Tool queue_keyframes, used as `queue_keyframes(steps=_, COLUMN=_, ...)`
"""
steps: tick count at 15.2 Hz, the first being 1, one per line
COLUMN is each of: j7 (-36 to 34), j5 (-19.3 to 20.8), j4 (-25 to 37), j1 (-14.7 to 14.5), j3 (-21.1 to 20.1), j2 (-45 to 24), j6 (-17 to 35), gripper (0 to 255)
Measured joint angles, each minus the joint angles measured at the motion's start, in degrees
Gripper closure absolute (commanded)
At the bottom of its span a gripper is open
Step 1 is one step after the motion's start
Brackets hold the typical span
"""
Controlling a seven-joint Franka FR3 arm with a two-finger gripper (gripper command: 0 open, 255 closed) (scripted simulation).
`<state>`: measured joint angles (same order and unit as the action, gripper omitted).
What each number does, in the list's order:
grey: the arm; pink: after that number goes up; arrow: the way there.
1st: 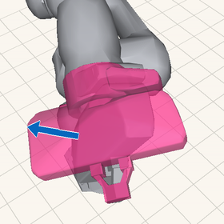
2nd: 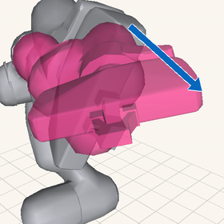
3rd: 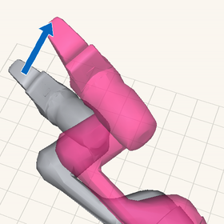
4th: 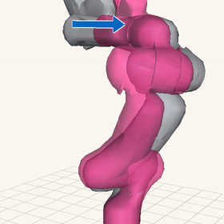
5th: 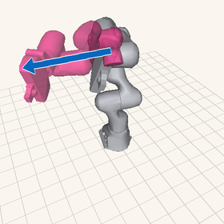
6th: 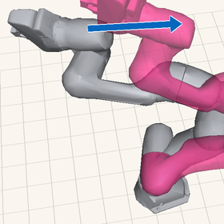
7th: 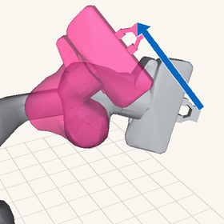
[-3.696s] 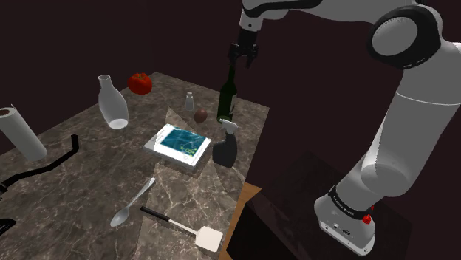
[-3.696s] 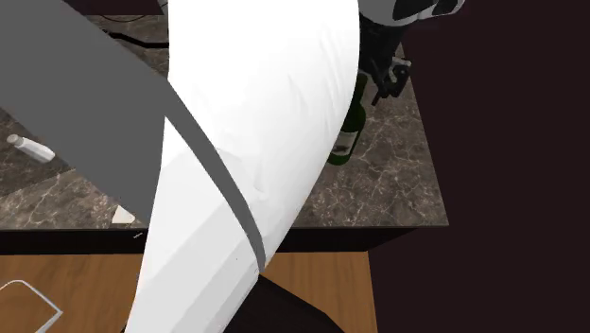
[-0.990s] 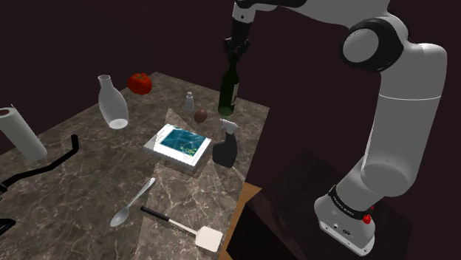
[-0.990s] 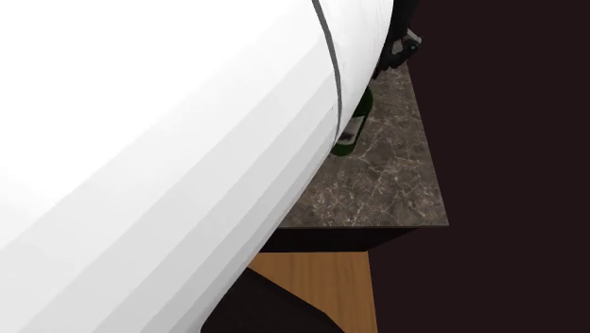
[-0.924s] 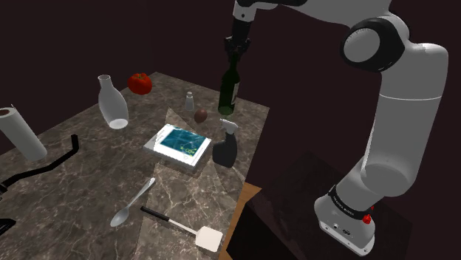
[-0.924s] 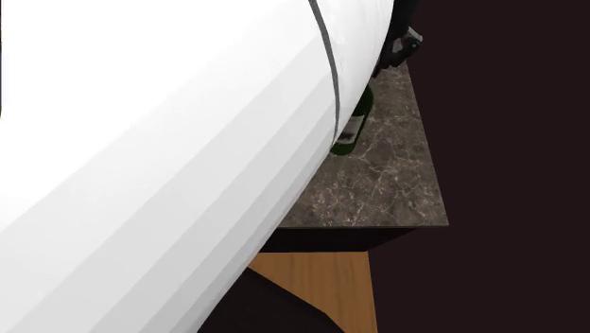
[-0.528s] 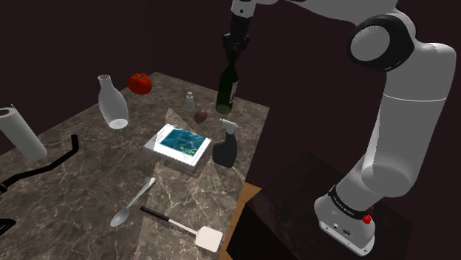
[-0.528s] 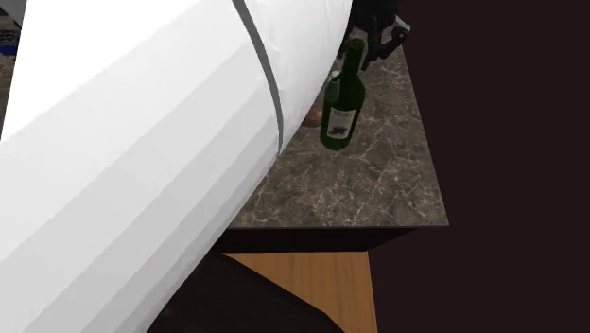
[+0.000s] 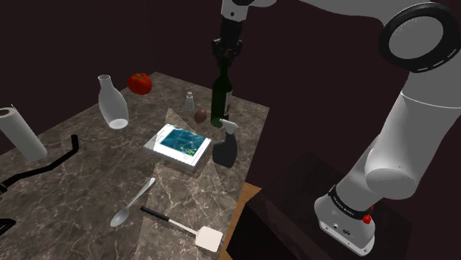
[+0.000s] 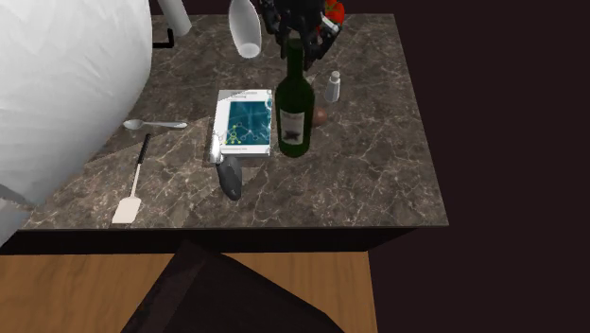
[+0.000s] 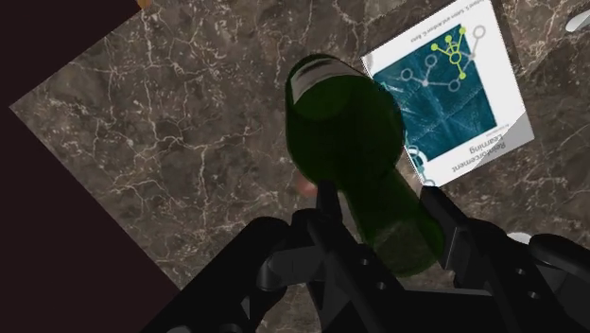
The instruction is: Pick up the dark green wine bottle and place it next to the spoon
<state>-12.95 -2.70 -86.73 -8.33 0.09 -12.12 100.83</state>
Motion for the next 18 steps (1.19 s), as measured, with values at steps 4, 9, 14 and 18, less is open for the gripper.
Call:
queue_keyframes(steps=4, j7=-5.1, j5=0.5, j4=-4.5, j1=-3.1, j3=-2.0, j2=3.6, j6=1.1, gripper=255)
queue_keyframes(steps=9, j7=-11.4, j5=1.0, j4=-8.3, j1=-6.7, j3=-4.7, j2=6.0, j6=2.7, gripper=255)
queue_keyframes(steps=14, j7=-17.6, j5=1.4, j4=-9.7, j1=-10.0, j3=-7.4, j2=7.4, j6=2.9, gripper=255)
queue_keyframes(steps=18, j7=-22.9, j5=1.8, j4=-10.1, j1=-12.9, j3=-9.8, j2=7.5, j6=3.4, gripper=255)
